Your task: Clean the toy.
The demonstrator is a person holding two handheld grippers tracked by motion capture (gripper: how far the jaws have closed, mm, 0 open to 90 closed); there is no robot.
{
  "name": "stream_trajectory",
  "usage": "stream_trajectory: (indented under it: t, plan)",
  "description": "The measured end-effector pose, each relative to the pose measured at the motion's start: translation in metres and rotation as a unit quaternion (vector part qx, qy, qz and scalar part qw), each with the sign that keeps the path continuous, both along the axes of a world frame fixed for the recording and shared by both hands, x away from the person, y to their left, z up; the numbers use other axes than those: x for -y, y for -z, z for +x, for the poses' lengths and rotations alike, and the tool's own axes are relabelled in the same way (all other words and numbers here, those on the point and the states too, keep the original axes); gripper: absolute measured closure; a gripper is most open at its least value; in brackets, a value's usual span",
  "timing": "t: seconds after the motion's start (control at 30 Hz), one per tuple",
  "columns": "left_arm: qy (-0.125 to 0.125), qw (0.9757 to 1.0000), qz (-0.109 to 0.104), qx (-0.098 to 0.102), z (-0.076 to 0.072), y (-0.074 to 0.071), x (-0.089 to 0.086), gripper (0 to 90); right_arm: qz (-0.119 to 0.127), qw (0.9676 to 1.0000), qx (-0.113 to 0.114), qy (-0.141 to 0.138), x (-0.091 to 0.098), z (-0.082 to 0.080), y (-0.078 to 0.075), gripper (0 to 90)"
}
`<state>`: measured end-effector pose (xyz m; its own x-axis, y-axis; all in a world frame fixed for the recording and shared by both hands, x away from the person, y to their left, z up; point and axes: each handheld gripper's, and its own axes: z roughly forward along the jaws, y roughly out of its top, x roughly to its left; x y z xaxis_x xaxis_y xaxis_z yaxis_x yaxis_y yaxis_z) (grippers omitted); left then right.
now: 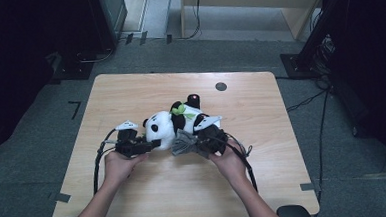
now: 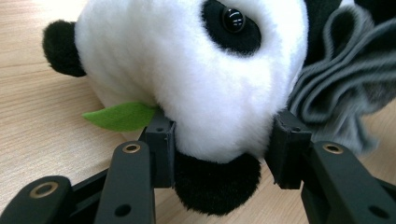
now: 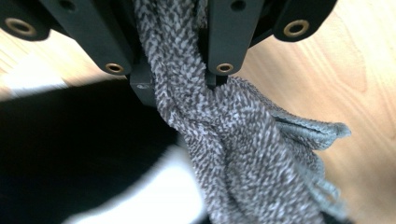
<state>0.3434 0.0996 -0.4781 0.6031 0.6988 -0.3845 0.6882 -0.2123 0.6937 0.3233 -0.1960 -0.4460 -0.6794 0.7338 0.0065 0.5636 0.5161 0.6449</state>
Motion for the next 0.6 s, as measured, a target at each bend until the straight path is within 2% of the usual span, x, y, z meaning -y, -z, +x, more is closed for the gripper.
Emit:
stream_trajectory:
  t: [0.17,0.3,0.33,0.43,0.47,0.53,0.6]
  plan:
    - [-0.005,0.9999,-0.009,-0.002,0.0,0.001,-0.001,52.1,0.015,0.9993,-0.003,0.033,0.021,0.006,-0.004,78.1]
    - [-0.012,0.9998,-0.015,-0.003,0.001,0.002,-0.004,51.7,0.02,0.9996,-0.005,0.019,0.025,0.006,-0.008,78.3]
    - [-0.014,0.9998,-0.015,-0.004,0.001,0.001,-0.005,51.7,0.023,0.9997,-0.004,0.009,0.023,0.005,-0.009,78.4]
    - [-0.021,0.9996,-0.021,-0.003,0.003,0.001,-0.009,51.3,0.019,0.9988,0.004,-0.044,0.011,0.0,-0.011,78.5]
    - [-0.019,0.9997,-0.018,0.0,0.003,0.001,-0.009,51.1,0.031,0.9971,0.001,-0.069,0.004,-0.003,-0.01,78.4]
    - [-0.015,0.9998,-0.01,0.007,0.001,0.001,-0.006,50.9,0.043,0.9943,-0.008,-0.097,-0.01,-0.006,-0.008,78.4]
    - [-0.011,0.9999,-0.008,0.009,0.0,0.001,-0.003,50.6,0.031,0.9917,-0.012,-0.124,-0.03,-0.01,-0.002,78.4]
